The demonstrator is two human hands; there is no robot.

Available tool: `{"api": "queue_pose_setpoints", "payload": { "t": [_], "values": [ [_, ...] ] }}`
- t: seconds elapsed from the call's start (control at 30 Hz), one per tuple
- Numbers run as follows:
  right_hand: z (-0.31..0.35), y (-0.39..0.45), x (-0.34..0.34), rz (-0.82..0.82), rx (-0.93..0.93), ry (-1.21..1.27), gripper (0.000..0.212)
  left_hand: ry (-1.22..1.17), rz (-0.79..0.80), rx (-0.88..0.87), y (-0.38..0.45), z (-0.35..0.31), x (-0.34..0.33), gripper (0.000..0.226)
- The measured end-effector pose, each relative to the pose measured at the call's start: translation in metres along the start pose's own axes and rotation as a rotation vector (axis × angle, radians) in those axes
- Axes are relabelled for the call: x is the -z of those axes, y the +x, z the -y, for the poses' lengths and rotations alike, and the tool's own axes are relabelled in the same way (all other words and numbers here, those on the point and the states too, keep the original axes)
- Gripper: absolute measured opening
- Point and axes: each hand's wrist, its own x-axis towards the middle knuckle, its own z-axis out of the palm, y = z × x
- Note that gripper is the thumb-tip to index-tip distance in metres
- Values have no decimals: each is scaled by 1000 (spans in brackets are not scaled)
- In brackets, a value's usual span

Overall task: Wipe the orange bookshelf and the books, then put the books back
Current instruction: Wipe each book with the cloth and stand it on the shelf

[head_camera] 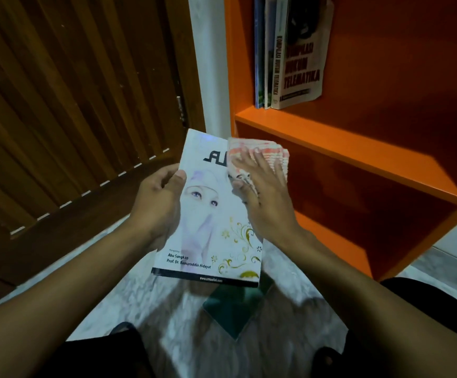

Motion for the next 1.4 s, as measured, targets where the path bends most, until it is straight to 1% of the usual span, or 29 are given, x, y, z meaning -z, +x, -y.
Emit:
{"api": "queue_pose_setpoints", "payload": {
  "t": [0.1, 0.17, 0.27, 0.37, 0.4, 0.47, 0.57, 0.6, 0.63, 0.67, 0.7, 0.73, 0.77, 0.8, 0.83, 0.9, 0.93, 1.0, 1.03, 1.1, 1.17, 1.27, 1.33, 1.4],
  "values": [
    [7, -13, -12, 120, 86, 32, 59, -84, -102, 49, 11, -4, 5, 24],
    [11, -24, -19, 206, 114, 64, 54, -150, -173, 57, 20, -5, 10, 26],
    [15, -37, -28, 270, 155, 114, 48, -192, -285, 11, 29, -6, 20, 29],
    [22, -43, -32, 376, 128, 160, 61, -128, -335, -24, 32, -7, 30, 28],
    [24, -45, -32, 398, 129, 191, 57, -94, -346, -42, 32, -6, 34, 27],
    [28, -50, -32, 426, 95, 306, 37, -33, -358, -66, 34, -4, 41, 26],
    [33, -49, -26, 479, -111, 428, 25, 72, -357, -113, 33, -3, 47, 23],
    [32, -47, -25, 475, -169, 461, 24, 109, -348, -125, 31, -3, 48, 24],
    [32, -42, -22, 446, -229, 495, 27, 132, -330, -125, 29, -3, 47, 26],
    [32, -37, -19, 384, -283, 517, 36, 149, -301, -117, 27, -3, 47, 28],
    [31, -31, -17, 296, -356, 544, 47, 164, -266, -105, 24, -3, 46, 28],
    [28, -26, -15, 190, -438, 586, 54, 183, -233, -95, 21, -3, 45, 28],
    [24, -21, -14, 73, -519, 630, 53, 206, -200, -85, 18, -3, 44, 27],
    [21, -17, -13, -52, -565, 658, 48, 226, -170, -78, 15, -3, 43, 25],
    [18, -12, -12, -153, -570, 653, 42, 229, -138, -69, 12, -3, 40, 23],
    [16, -3, -6, -277, -502, 628, 30, 216, -54, -40, 5, -2, 33, 19],
    [16, 1, -3, -299, -461, 647, 29, 207, -9, -23, 2, -1, 28, 19],
    [23, 4, 2, -265, -398, 678, 36, 178, 77, 9, -7, 2, 13, 21],
    [26, 4, 1, -232, -362, 645, 38, 164, 114, 14, -11, 4, 4, 22],
    [30, 0, -6, -164, -269, 471, 42, 130, 154, 42, -16, 10, -12, 22],
    [36, -8, -14, -91, -229, 365, 40, 70, 178, 86, -18, 15, -24, 23],
    [42, -22, -24, -18, -160, 300, 43, -50, 109, 139, -16, 16, -34, 25],
    [43, -30, -31, 2, -92, 254, 46, -125, 54, 167, -15, 12, -37, 21],
    [41, -34, -36, 29, -102, 250, 48, -180, 13, 188, -13, 7, -38, 23]
  ]
}}
